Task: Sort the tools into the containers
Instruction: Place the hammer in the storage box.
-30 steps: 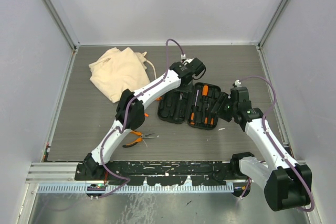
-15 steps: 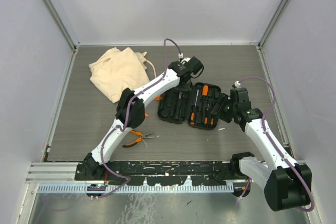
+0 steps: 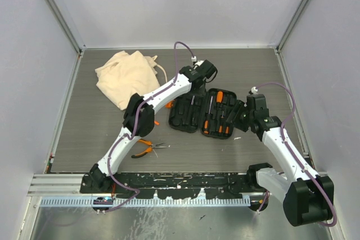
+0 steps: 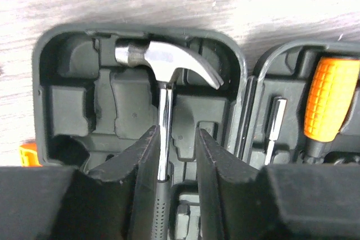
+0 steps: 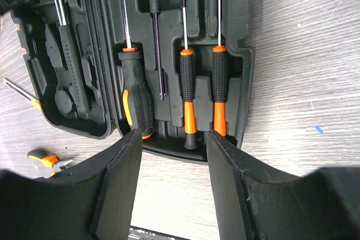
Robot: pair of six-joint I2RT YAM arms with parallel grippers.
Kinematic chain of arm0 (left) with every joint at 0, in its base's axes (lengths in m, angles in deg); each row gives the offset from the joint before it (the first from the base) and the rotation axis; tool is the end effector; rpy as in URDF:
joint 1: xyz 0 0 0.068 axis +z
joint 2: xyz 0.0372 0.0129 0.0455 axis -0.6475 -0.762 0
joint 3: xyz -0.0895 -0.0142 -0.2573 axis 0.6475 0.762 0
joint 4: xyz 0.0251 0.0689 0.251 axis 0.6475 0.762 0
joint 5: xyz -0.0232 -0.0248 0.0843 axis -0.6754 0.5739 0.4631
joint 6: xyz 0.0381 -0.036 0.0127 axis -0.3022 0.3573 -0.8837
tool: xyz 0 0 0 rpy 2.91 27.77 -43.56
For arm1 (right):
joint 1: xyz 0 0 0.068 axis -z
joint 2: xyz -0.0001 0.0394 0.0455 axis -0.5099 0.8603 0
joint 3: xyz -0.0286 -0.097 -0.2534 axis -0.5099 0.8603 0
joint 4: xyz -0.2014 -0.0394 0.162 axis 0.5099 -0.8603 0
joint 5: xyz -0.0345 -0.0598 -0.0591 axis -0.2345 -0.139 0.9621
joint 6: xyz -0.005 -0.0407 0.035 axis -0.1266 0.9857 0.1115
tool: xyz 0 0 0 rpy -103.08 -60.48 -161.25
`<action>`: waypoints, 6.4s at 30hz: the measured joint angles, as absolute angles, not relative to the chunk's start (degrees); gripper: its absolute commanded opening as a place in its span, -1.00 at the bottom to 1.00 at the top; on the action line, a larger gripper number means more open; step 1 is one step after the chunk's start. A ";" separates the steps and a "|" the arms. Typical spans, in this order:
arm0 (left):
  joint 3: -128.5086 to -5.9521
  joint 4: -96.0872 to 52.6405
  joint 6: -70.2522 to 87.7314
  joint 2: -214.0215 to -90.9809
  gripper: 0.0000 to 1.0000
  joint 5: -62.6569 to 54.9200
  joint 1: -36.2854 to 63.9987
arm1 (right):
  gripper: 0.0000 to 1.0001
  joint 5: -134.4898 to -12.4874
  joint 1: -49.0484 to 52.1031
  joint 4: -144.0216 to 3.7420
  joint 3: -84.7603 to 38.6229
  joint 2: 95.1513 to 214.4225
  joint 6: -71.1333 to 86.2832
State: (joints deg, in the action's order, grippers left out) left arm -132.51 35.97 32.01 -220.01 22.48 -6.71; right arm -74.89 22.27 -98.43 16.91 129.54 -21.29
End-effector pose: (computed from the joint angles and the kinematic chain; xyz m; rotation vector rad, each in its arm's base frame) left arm 0.3707 -0.3823 0.2147 0.1675 2.5527 -0.1254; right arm 0.1910 0.0338 0.2213 0.5149 2.4319 0.5299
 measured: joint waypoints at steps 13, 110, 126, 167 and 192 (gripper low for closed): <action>-100.60 24.98 28.75 -199.02 -0.16 18.98 -6.71 | 0.11 -74.89 22.27 -98.43 16.34 129.82 -20.11; -54.39 -14.25 32.75 -173.43 -0.13 6.09 -7.15 | -0.53 -69.27 7.96 -98.87 -35.88 190.08 -19.70; -55.31 -14.12 32.75 -173.43 -0.15 6.06 -7.15 | -0.87 -68.33 7.93 -98.93 -37.30 192.79 -18.91; -70.15 -4.75 32.69 -187.96 -0.92 10.59 -9.14 | -0.99 -68.83 7.96 -99.19 -37.67 193.12 -17.99; -70.59 -4.42 32.38 -188.40 -0.96 11.11 -9.40 | -0.99 -68.07 7.93 -99.46 -38.33 194.80 -17.12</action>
